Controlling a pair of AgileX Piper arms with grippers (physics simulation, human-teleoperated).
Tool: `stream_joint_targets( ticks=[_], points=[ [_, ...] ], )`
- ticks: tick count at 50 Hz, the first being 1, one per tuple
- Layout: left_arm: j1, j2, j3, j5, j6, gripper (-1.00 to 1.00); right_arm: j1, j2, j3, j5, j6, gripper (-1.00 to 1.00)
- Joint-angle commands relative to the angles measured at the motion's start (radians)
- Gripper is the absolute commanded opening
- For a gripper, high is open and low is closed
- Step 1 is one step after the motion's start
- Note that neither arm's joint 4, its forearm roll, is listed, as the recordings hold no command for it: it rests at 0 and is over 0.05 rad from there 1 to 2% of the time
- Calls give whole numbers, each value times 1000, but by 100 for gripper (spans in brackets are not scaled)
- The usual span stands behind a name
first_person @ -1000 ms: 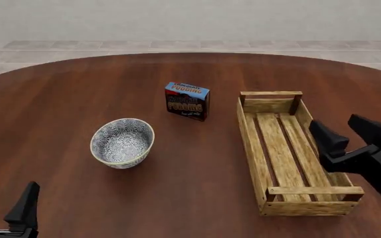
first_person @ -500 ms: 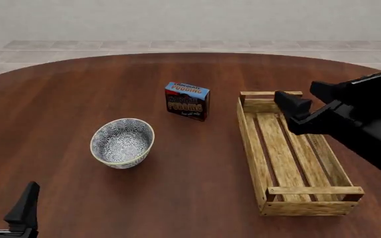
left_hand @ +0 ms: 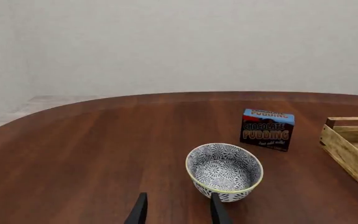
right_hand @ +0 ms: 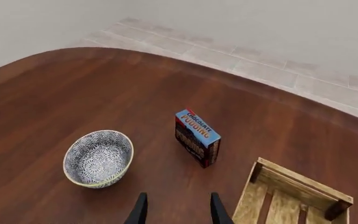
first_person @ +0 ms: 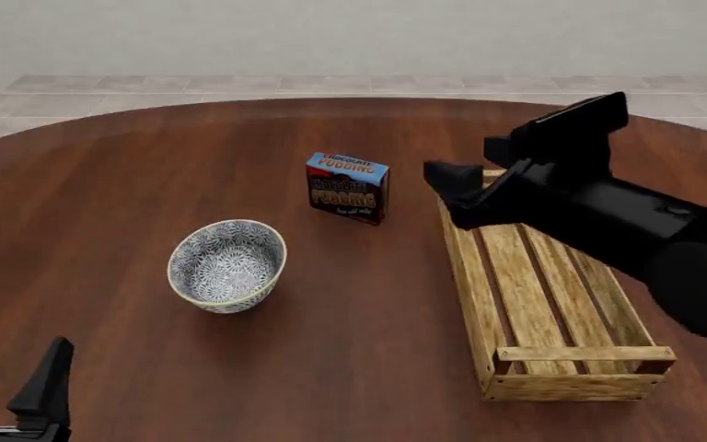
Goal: Pick up the bowl on the left and put it in the tray.
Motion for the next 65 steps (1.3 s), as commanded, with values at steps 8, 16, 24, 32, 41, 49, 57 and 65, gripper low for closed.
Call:
stream_joint_targets(
  ticks=[8,16,24,32,41,49,57,65],
  points=[
    [0,0,0,0,0,100,83,154,-93,-19,44,100],
    [0,0,0,0,0,100,107,208,-123,-36,62,100],
    [0,0,0,0,0,100,146,244,-154,-44,82,100],
    [0,0,0,0,0,100,159,283,-171,-63,90,100],
    [0,0,0,0,0,100,181,336,-200,-70,108,100],
    [0,0,0,0,0,100,196,377,-220,-84,135,100],
    [0,0,0,0,0,100,203,443,-258,-96,141,100],
    [0,0,0,0,0,100,202,504,-301,-99,149,100]
  ],
)
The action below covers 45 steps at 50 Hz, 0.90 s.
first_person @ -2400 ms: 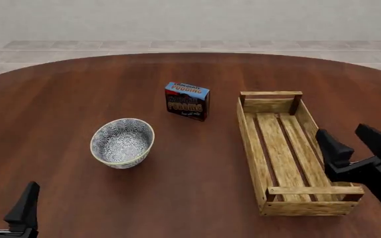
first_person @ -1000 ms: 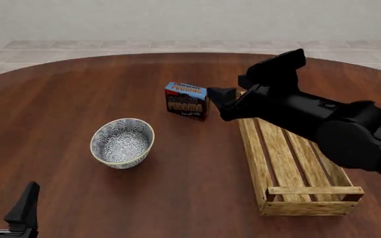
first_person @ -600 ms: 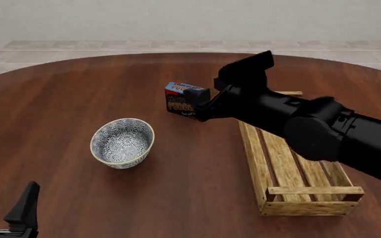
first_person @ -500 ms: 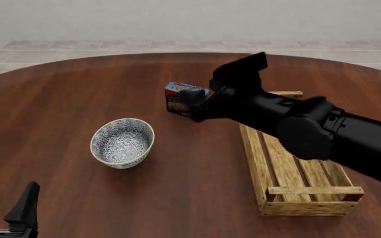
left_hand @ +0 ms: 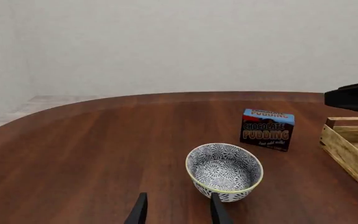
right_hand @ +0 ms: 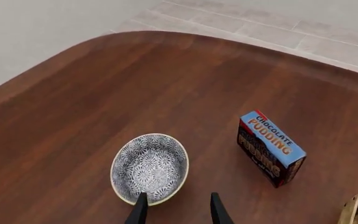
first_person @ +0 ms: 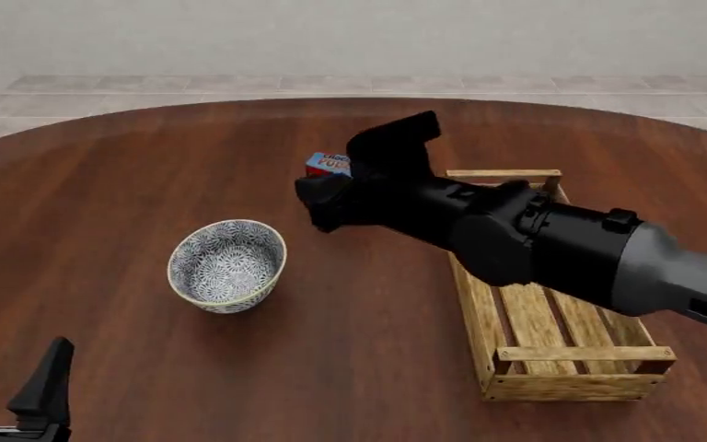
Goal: Pick up the bowl on the left and put it in the tray.
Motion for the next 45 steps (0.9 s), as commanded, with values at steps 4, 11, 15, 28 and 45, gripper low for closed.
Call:
stream_joint_targets(
  ticks=[4,11,15,28,45],
  points=[
    [0,0,0,0,0,100,-13,118,-89,-4,20,100],
    [0,0,0,0,0,100,-23,165,-157,24,40,100],
    [0,0,0,0,0,100,-18,173,-185,40,43,100],
    [0,0,0,0,0,100,-1,259,-303,94,56,100],
    [0,0,0,0,0,100,-34,369,-368,104,98,100]
  ],
)
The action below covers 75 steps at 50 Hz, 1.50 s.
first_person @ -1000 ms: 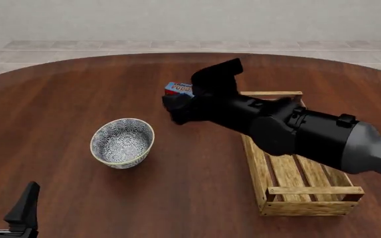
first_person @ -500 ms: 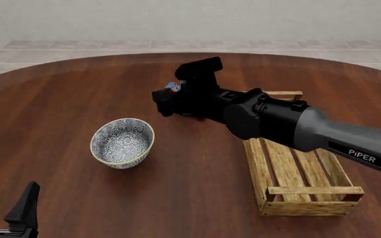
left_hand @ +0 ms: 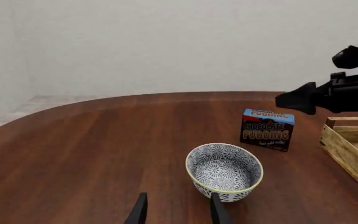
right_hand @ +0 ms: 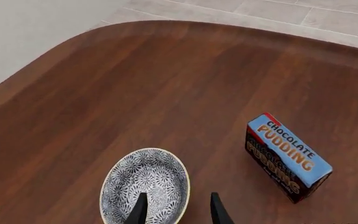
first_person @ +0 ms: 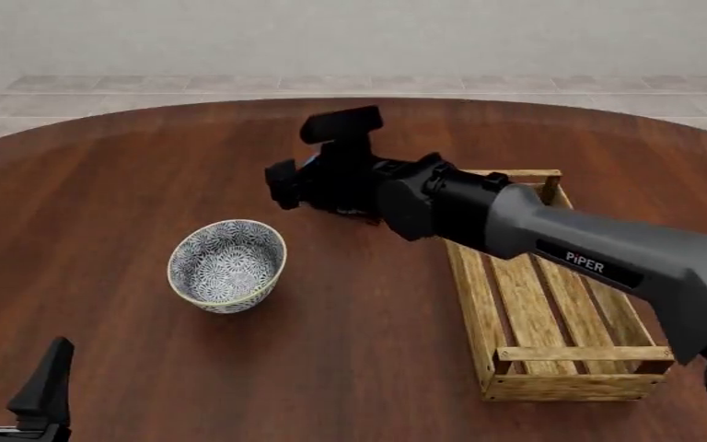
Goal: Pick up the bowl on the left and put it in the tray.
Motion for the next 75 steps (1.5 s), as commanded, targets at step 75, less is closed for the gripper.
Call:
stream_joint_targets(
  ticks=[75],
  points=[
    [0,0,0,0,0,100,30,600,-441,125,215,100]
  ],
)
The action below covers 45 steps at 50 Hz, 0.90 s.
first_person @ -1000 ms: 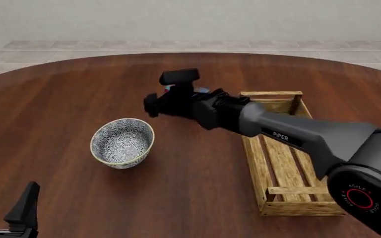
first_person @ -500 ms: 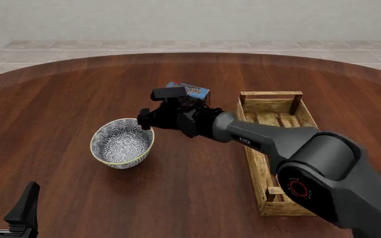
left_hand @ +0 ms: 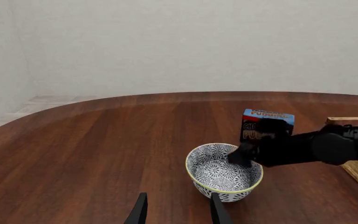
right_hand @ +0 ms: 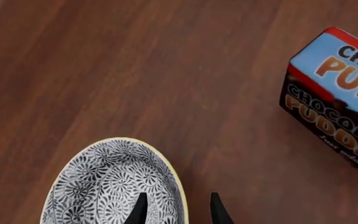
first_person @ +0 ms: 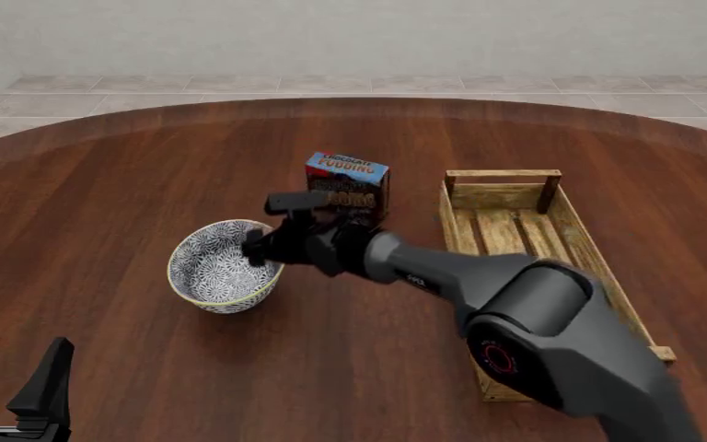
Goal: Pick up the bowl on the left and put it in the tray.
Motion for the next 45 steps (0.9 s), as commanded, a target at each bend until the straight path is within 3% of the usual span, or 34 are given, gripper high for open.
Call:
stream_joint_targets(
  ticks=[1,13,14,23,36,45],
  points=[
    [0,0,0,0,0,100,4,54,-40,11,18,100],
    [0,0,0,0,0,100,-3,88,-60,15,22,100],
    [0,0,0,0,0,100,7,99,-56,10,57,-100],
    [0,0,0,0,0,100,25,67,1,-27,37,-100],
    [0,0,0,0,0,100,64,-228,263,-109,-62,-100],
    [0,0,0,0,0,100,72,-328,334,-119,-109,-100]
  ],
)
